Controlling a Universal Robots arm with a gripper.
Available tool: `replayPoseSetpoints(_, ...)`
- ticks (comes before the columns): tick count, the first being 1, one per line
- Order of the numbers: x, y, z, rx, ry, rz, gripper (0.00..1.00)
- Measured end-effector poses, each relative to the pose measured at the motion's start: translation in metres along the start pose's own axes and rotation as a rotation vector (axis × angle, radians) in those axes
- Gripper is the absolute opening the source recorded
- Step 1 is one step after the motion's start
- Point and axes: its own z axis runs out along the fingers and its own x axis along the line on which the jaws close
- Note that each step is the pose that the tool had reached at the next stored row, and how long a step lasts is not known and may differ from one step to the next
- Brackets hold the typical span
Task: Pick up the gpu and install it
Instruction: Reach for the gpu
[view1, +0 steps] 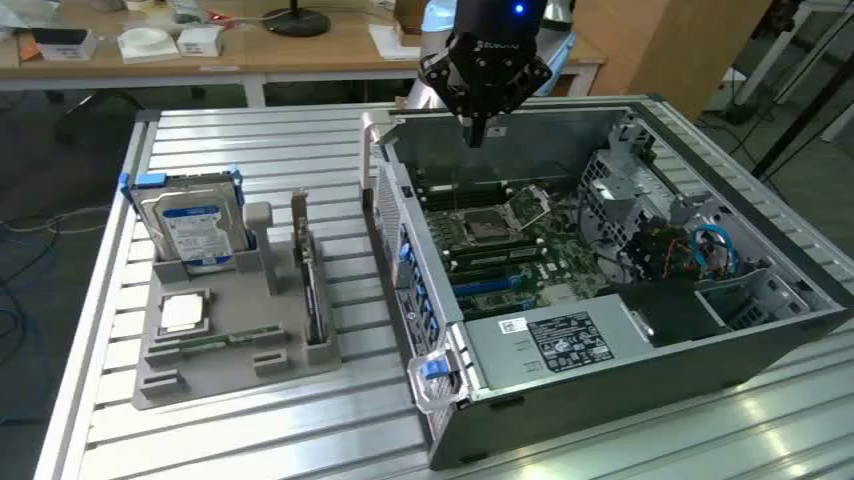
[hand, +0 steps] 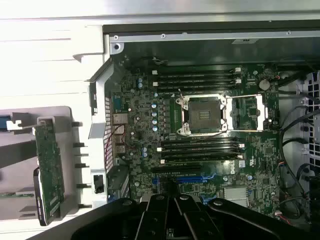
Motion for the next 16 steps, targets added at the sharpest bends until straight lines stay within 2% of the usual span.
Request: replayPoseSetpoints(16,0.0012,-0.0001,0.0,0.0001,-0.0001,0.0,0.11)
